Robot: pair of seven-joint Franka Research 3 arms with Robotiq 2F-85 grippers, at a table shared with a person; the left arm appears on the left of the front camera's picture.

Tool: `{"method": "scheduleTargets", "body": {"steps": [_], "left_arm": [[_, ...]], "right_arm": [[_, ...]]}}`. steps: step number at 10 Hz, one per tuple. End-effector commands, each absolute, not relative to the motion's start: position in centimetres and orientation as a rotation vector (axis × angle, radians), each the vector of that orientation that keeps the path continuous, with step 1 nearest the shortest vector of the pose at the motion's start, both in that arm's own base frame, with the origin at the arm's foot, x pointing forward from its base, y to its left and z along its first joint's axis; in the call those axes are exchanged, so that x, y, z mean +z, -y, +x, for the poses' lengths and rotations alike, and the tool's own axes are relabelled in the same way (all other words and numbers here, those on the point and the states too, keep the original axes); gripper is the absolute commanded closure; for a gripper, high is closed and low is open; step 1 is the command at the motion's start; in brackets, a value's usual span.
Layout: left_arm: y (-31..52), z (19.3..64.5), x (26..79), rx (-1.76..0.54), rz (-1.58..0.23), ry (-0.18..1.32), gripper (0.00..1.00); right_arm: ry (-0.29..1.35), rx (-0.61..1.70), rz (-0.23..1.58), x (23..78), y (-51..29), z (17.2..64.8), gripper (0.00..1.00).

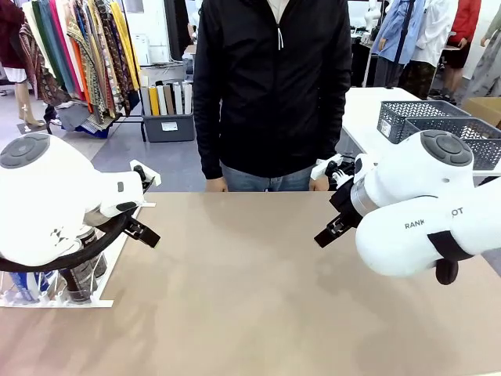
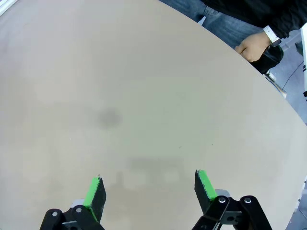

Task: Retrieve and store the cans from the dispenser.
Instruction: Pick up one can from the Automatic Can Dispenser and place it in the middle of the table.

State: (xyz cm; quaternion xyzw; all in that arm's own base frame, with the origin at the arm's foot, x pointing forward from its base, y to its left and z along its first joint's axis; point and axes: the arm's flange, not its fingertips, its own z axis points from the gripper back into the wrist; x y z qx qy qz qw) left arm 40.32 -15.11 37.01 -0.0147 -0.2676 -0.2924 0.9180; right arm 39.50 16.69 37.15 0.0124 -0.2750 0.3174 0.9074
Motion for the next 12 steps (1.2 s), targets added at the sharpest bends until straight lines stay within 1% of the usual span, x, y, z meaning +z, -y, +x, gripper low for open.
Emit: {"method": "scheduleTargets", "body": {"steps": [1,5,6,7,8,9,10,11,12], "left_arm": [[15.1,40.3,37.0,-0.601,-0.030,0.551,0.00],[15.1,40.3,37.0,-0.601,-0.030,0.550,0.00],[15.1,39.4,38.4,-0.645,-0.177,0.425,0.00],[15.6,38.4,40.6,-0.679,-0.347,0.326,0.00],[16.5,37.9,43.1,-0.477,-0.417,0.144,0.00],[16.6,37.1,44.9,-0.499,-0.520,0.122,0.00],[15.3,36.7,47.2,-0.520,-0.662,0.129,0.00],[11.9,36.2,50.8,-0.535,-0.834,0.133,0.00],[7.4,35.7,53.6,-0.481,-0.947,0.200,0.00]], "right_arm": [[0.568,0.655,0.026,37.2,-16.7,39.5,0.00],[0.568,0.655,0.026,37.2,-16.7,39.5,0.00],[0.427,0.627,0.148,38.0,-15.7,39.4,0.00],[0.333,0.568,0.350,39.7,-14.0,39.2,0.00],[0.318,0.466,0.533,41.9,-12.5,38.7,0.00],[0.304,0.345,0.658,44.2,-10.9,37.6,0.00],[0.266,0.392,0.857,46.4,-8.9,36.0,0.00],[0.241,0.413,1.007,48.4,-5.7,33.9,0.00],[0.262,0.367,1.103,49.5,-1.8,32.1,0.00]]}}
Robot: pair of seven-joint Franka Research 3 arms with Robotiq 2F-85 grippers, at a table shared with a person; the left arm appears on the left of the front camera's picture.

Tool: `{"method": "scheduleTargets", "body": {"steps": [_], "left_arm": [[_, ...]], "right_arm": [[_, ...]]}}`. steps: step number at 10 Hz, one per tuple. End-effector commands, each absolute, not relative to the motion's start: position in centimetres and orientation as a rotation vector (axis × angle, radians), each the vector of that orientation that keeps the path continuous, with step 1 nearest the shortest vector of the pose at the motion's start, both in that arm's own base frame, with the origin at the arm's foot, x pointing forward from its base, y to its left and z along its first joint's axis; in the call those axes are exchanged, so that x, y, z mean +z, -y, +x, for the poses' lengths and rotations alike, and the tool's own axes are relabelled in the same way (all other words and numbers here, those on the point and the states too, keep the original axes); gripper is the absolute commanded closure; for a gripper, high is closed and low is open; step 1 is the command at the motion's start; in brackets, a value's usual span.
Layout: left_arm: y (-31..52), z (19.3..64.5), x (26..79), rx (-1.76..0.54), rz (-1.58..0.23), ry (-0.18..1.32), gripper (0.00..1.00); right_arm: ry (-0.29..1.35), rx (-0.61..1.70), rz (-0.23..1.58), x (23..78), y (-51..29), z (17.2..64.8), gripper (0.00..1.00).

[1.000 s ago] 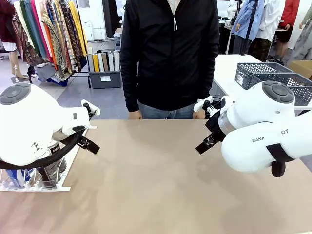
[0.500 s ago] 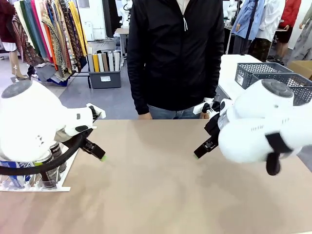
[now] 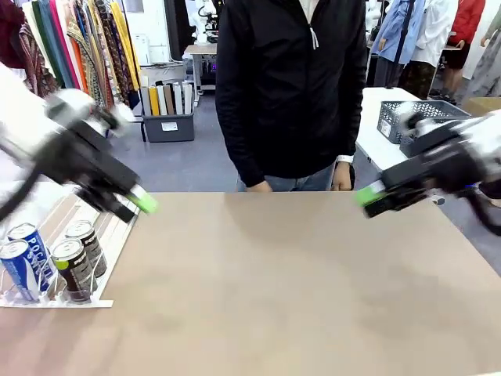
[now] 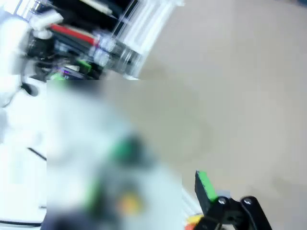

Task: Retrieve and store the cans from the dispenser.
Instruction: Pick up one can from the Automatic Can Dispenser and place it in the middle of the table.

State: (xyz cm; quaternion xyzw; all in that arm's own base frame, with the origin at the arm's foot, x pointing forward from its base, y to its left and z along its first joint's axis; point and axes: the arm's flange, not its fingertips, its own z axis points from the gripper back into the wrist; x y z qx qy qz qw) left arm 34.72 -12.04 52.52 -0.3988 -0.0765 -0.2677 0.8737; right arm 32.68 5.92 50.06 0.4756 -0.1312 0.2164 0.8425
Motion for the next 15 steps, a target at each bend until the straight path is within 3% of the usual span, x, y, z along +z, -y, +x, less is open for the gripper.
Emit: {"method": "scheduleTargets", "body": {"steps": [1,4,6,8,9,10,15], "left_arm": [[2.0,35.7,55.3,-0.382,-1.056,0.266,0.00],[-13.8,35.1,54.1,-0.016,-1.262,0.416,0.00],[-19.7,33.8,51.7,0.190,-1.306,0.463,0.00],[-21.4,33.4,50.0,0.255,-1.273,0.482,0.00],[-20.6,34.0,49.9,0.341,-1.123,0.526,0.00],[-22.9,32.7,49.2,0.277,-1.283,0.455,0.00],[-22.6,32.8,49.1,0.289,-1.264,0.447,0.00]], "right_arm": [[0.309,0.251,1.184,49.7,2.7,30.9,0.00],[0.488,-0.055,1.358,46.9,14.7,27.2,0.00],[0.574,-0.230,1.383,45.1,18.9,25.4,0.00],[0.599,-0.300,1.323,44.6,19.2,25.8,0.00],[0.551,-0.289,1.365,44.7,21.8,24.5,0.00],[0.551,-0.289,1.365,44.7,21.8,24.5,0.00],[0.551,-0.289,1.365,44.7,21.8,24.5,0.00]]}}
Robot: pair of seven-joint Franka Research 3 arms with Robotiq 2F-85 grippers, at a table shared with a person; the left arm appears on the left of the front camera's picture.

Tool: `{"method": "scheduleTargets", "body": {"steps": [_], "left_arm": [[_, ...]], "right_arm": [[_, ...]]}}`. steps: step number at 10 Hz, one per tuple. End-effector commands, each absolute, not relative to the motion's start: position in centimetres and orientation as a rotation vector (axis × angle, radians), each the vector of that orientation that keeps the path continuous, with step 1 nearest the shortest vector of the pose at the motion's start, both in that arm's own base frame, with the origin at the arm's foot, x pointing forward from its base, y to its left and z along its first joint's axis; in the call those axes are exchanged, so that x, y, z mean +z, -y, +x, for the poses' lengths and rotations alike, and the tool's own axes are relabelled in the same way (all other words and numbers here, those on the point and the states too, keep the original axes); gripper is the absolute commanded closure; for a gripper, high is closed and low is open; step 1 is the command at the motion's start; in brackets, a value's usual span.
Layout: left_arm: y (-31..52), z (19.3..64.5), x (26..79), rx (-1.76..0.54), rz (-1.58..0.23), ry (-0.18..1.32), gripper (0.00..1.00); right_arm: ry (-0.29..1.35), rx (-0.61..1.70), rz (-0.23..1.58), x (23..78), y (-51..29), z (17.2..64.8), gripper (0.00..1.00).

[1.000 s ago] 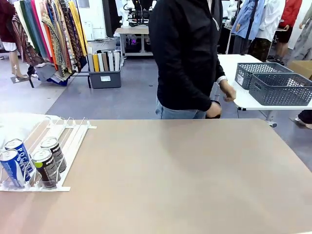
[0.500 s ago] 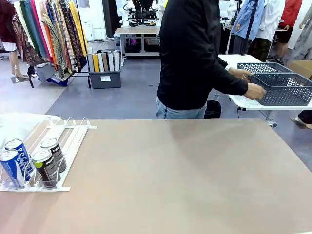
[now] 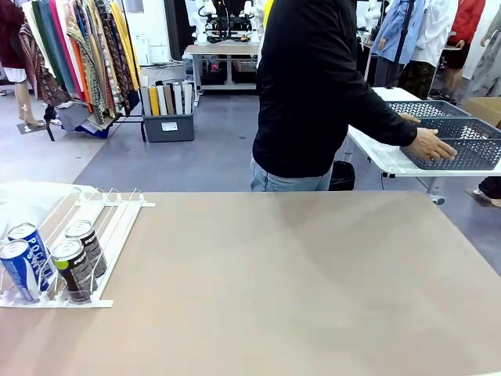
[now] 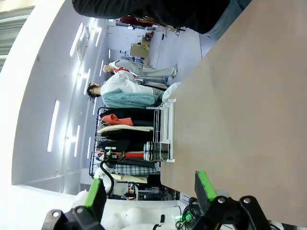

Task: Retrieve and store the cans from the dispenser.
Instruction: Pick up one can from the Automatic Can Dispenser and place it in the middle of the table.

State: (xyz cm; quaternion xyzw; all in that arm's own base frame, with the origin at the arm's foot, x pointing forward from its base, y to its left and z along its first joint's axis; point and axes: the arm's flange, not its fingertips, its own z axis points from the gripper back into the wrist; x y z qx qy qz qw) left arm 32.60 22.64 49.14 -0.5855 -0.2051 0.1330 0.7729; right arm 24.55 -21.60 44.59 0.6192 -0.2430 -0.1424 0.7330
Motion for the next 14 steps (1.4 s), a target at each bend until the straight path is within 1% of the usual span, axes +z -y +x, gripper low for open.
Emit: {"method": "scheduleTargets", "body": {"steps": [1,2,3,4,6,7,9,10,11,13,14], "left_arm": [[-19.8,32.4,50.4,0.181,-1.037,0.398,0.00],[-17.7,32.1,51.1,0.110,-0.928,0.358,0.00],[-13.9,32.2,51.7,0.044,-0.719,0.324,0.00],[-10.8,32.2,52.0,-0.045,-0.610,0.278,0.00],[-4.7,32.6,51.1,-0.136,-0.410,0.232,0.00],[-1.6,32.9,49.6,-0.167,-0.307,0.267,0.00],[2.1,33.1,48.0,-0.251,-0.229,0.230,0.00],[3.4,33.4,48.0,-0.198,-0.234,0.257,0.00],[1.9,32.8,49.0,-0.251,-0.267,0.242,0.00],[1.9,32.8,49.0,-0.251,-0.267,0.242,0.00],[3.2,33.3,48.5,-0.260,-0.260,0.245,0.00]], "right_arm": [[0.551,-0.289,1.365,44.7,21.8,24.5,0.00],[0.551,-0.289,1.365,44.7,21.8,24.5,0.00],[0.551,-0.289,1.365,44.7,21.8,24.5,0.00],[0.551,-0.289,1.365,44.7,21.8,24.5,0.00],[0.551,-0.289,1.365,44.7,21.8,24.5,0.00],[0.551,-0.289,1.365,44.7,21.8,24.5,0.00],[0.551,-0.289,1.365,44.7,21.8,24.5,0.00],[0.551,-0.289,1.365,44.7,21.8,24.5,0.00],[0.551,-0.289,1.365,44.7,21.8,24.5,0.00],[0.551,-0.289,1.365,44.7,21.8,24.5,0.00],[0.551,-0.289,1.365,44.7,21.8,24.5,0.00]]}}
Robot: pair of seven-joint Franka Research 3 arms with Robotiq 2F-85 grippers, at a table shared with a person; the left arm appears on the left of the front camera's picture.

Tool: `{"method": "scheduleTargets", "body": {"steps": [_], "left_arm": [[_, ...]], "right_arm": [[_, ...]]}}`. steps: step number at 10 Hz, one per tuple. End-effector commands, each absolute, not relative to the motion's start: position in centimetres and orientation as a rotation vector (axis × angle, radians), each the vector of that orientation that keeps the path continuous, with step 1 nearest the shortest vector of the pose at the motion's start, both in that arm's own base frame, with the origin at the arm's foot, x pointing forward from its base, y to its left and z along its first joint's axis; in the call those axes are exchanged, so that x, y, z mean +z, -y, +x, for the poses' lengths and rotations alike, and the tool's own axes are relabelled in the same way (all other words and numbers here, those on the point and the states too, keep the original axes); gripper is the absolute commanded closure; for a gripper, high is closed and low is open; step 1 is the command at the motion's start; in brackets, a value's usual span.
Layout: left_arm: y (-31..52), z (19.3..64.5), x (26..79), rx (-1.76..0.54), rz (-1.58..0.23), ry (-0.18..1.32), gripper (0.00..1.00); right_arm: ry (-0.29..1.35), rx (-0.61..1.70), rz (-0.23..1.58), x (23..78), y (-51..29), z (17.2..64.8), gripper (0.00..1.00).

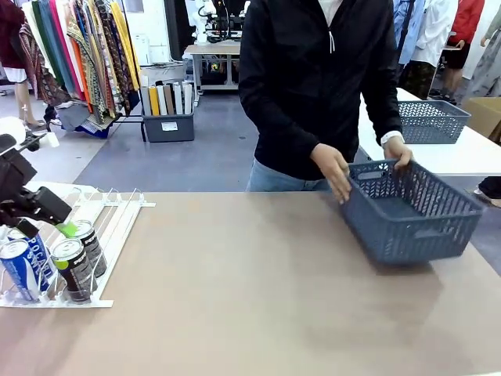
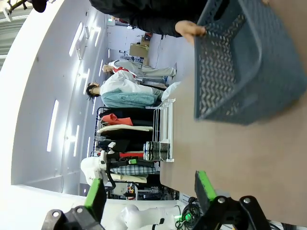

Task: Retrieve and store the cans from the dispenser.
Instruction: Pick up one can from the Automatic Can Dispenser and place it in the middle of the table.

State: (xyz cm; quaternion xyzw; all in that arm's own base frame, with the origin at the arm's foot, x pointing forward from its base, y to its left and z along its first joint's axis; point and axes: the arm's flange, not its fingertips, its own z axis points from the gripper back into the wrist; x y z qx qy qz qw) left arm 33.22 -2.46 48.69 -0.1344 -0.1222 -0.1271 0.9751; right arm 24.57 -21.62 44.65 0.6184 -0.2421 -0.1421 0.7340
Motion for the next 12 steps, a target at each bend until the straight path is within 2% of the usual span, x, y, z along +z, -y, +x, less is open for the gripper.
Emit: {"method": "scheduleTargets", "body": {"steps": [1,6,7,12], "left_arm": [[3.4,33.9,47.7,-0.239,-0.246,0.162,0.00],[4.1,36.2,44.2,-0.152,-0.161,0.084,0.00],[4.1,36.7,43.7,-0.195,-0.162,0.039,0.00],[4.9,37.9,41.8,-0.125,-0.102,0.079,0.00]], "right_arm": [[0.551,-0.289,1.365,44.7,21.8,24.5,0.00],[0.551,-0.289,1.365,44.7,21.8,24.5,0.00],[0.551,-0.289,1.365,44.7,21.8,24.5,0.00],[0.551,-0.289,1.365,44.7,21.8,24.5,0.00]]}}
